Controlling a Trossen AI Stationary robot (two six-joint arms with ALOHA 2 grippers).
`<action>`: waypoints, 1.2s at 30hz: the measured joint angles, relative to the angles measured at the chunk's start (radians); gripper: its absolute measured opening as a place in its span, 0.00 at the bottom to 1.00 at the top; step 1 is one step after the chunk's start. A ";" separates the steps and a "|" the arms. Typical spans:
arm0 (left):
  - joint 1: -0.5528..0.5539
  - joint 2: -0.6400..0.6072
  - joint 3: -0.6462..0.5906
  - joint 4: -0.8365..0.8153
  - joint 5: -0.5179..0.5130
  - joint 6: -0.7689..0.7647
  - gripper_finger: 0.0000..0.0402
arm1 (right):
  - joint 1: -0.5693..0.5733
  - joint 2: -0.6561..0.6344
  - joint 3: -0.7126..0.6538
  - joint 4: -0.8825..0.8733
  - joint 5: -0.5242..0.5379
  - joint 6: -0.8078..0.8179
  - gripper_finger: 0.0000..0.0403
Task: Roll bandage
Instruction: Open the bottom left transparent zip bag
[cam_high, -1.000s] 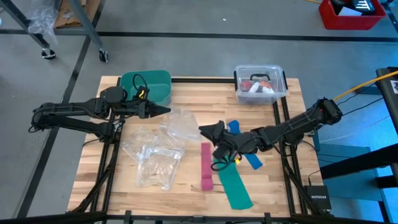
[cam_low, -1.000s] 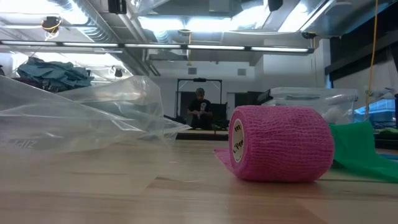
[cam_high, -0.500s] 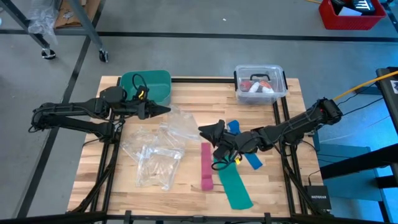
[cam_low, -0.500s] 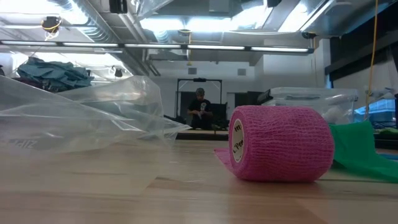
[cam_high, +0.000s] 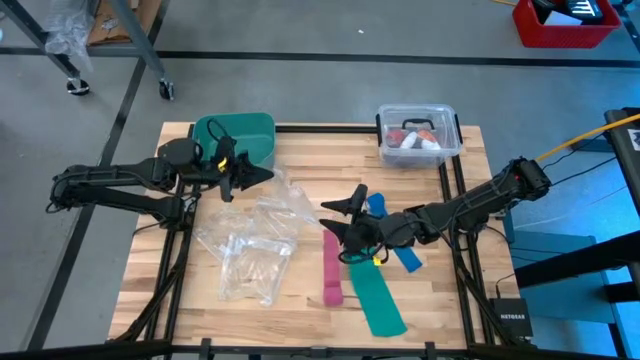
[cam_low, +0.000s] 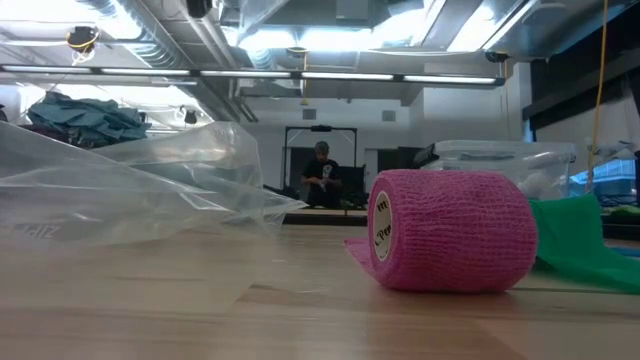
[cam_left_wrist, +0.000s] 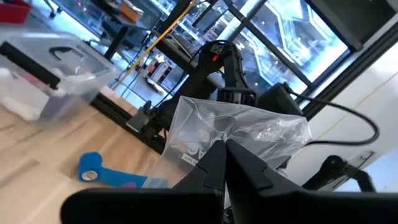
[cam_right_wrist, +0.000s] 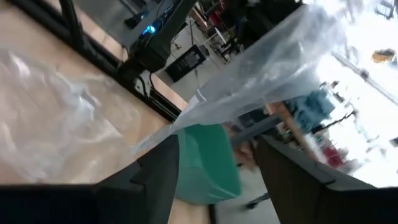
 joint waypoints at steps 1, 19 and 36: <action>0.000 0.000 0.000 0.001 0.000 0.011 0.00 | 0.000 0.000 0.000 -0.001 0.000 0.037 0.54; 0.000 -0.020 0.000 -0.005 0.000 0.375 0.00 | -0.007 -0.127 0.000 -0.020 0.130 0.454 0.54; 0.000 -0.018 0.000 -0.004 0.000 0.466 0.00 | -0.127 -0.007 0.000 -0.069 -0.160 0.759 0.54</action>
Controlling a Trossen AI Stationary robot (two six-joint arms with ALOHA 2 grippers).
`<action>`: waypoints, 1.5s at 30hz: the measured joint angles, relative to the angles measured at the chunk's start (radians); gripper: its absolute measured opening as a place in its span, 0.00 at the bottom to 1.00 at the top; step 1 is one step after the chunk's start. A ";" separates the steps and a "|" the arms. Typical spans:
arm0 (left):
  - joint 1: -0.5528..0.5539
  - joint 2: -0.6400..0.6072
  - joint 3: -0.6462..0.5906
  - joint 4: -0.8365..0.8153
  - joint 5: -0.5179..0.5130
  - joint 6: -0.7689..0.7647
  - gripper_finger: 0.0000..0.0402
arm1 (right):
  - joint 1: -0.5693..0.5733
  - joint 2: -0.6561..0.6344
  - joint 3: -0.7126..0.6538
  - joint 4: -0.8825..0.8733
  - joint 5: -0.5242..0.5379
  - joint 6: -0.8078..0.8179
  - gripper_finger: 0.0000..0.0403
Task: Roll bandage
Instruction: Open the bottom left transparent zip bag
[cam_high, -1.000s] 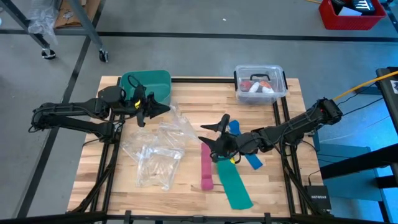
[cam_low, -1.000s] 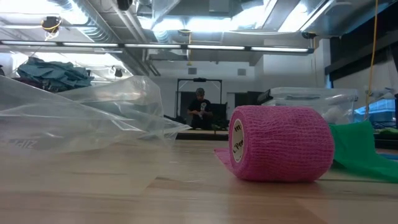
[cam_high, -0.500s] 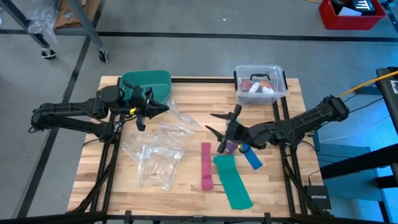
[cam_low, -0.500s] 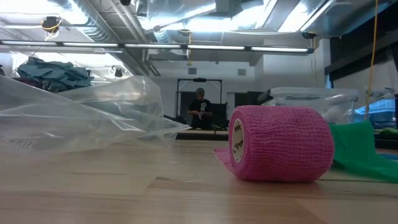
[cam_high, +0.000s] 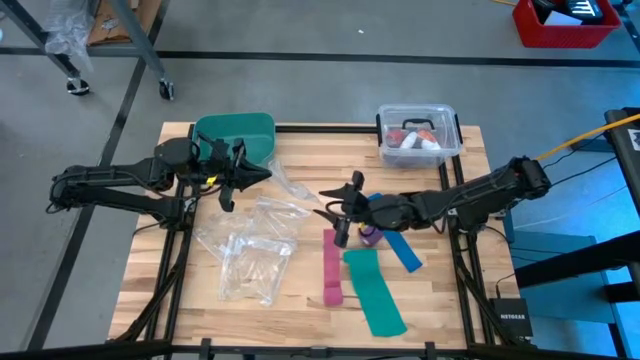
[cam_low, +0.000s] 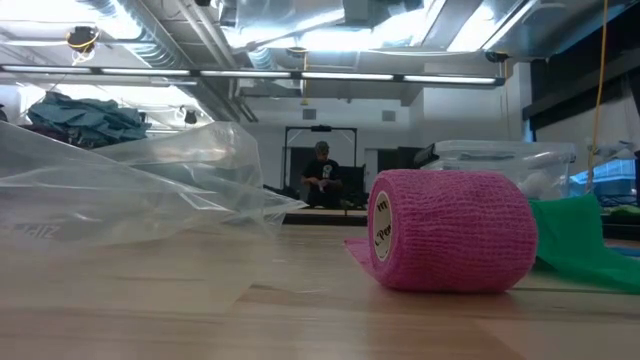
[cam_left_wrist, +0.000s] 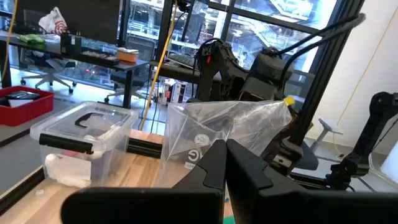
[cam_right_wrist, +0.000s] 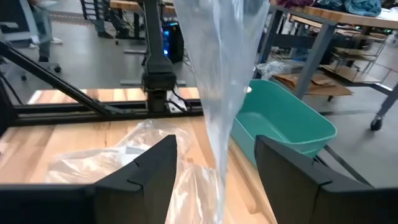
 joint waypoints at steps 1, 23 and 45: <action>0.000 0.000 0.000 0.000 0.000 0.000 0.00 | 0.000 0.000 0.000 -0.014 0.009 0.000 0.54; -0.038 0.001 0.000 0.003 0.030 -0.005 0.00 | -0.097 0.035 0.000 0.004 -0.046 -0.231 0.04; -0.051 0.001 0.000 0.068 0.029 0.149 0.43 | -0.097 0.032 0.000 -0.106 0.281 -0.787 0.01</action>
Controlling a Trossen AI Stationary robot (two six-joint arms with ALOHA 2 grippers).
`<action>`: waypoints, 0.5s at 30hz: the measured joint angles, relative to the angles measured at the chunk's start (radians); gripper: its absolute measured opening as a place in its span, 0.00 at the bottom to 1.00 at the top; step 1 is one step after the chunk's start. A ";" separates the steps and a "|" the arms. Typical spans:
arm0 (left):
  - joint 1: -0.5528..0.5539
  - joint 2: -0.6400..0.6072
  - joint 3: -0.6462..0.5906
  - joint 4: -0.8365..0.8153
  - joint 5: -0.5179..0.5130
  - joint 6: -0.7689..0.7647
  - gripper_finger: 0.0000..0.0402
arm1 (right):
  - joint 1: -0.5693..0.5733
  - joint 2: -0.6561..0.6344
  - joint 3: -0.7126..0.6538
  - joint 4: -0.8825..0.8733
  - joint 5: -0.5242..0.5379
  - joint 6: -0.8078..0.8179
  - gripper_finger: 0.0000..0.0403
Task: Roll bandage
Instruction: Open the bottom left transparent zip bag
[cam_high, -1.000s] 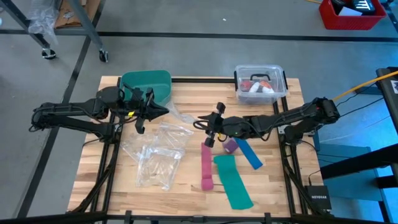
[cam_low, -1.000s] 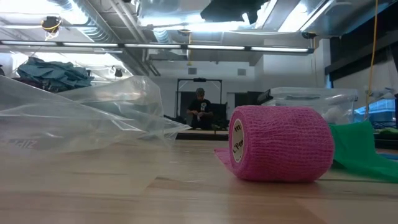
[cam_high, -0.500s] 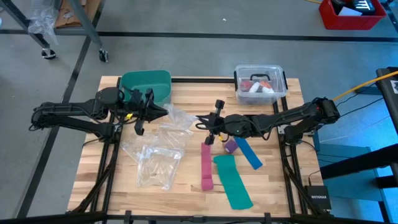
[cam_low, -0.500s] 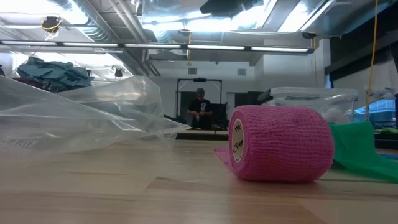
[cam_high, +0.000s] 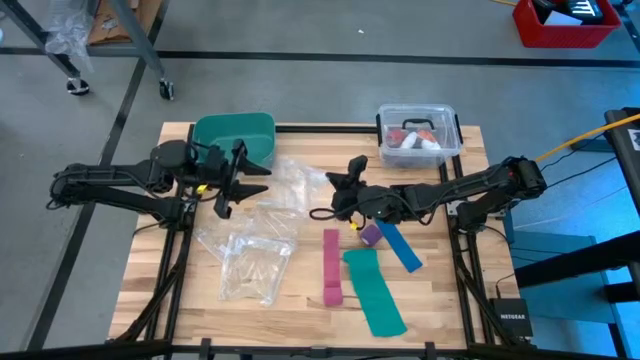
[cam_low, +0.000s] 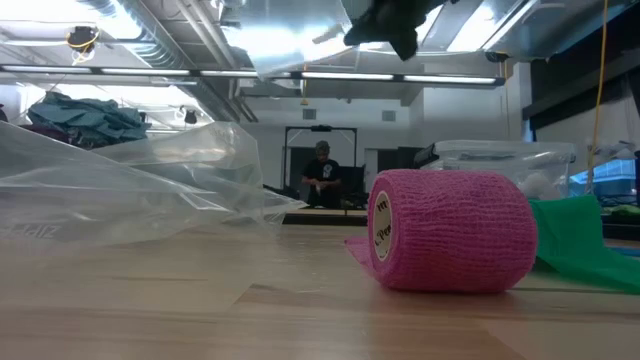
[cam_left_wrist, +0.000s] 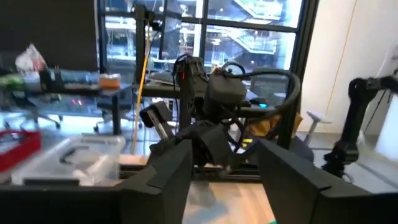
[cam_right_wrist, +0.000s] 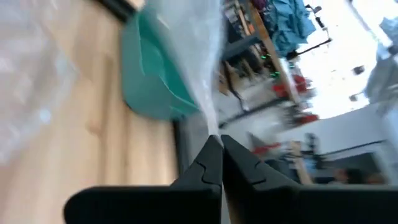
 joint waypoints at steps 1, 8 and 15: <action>0.000 0.000 0.000 0.007 0.000 0.015 0.44 | 0.000 0.000 0.000 -0.003 0.016 -0.054 0.00; 0.019 0.002 0.000 -0.010 -0.151 0.040 0.45 | 0.001 0.000 0.000 -0.005 0.030 -0.459 0.00; 0.071 0.036 0.000 -0.134 -0.183 -0.122 0.45 | 0.002 0.000 0.000 -0.004 0.055 -0.694 0.00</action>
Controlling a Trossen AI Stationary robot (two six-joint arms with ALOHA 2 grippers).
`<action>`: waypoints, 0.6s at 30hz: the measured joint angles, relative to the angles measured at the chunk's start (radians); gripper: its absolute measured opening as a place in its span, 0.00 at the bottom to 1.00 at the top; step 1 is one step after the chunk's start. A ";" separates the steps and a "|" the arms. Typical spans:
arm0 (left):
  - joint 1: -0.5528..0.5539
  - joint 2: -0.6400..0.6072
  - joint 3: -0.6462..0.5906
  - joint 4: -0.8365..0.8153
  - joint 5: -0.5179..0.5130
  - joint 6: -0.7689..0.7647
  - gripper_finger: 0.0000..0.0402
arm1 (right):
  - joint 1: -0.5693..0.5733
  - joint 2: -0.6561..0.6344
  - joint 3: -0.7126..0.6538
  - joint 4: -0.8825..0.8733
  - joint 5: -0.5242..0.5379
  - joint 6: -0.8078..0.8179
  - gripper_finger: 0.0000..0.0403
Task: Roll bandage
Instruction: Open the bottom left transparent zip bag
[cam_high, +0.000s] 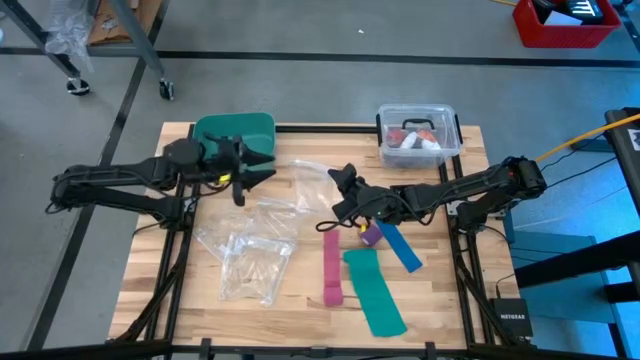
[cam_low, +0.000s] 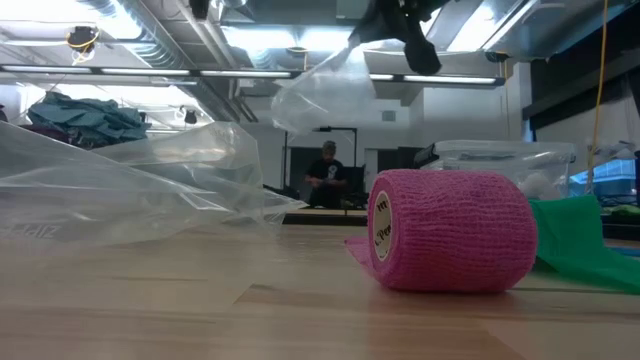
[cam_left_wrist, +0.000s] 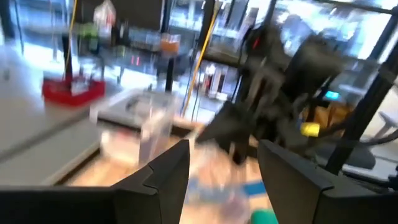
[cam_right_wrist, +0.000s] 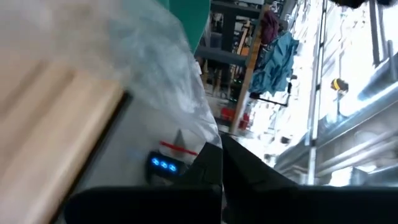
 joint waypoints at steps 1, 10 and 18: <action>0.005 0.011 0.000 -0.021 0.000 -0.015 0.45 | 0.000 0.000 0.000 0.002 0.013 -0.029 0.00; 0.074 0.129 0.000 -0.101 0.000 -0.072 0.45 | 0.000 -0.001 0.053 0.006 0.046 -0.117 0.00; 0.150 0.180 -0.001 -0.004 0.019 -0.110 0.45 | 0.054 -0.001 0.146 0.000 0.042 -0.117 0.00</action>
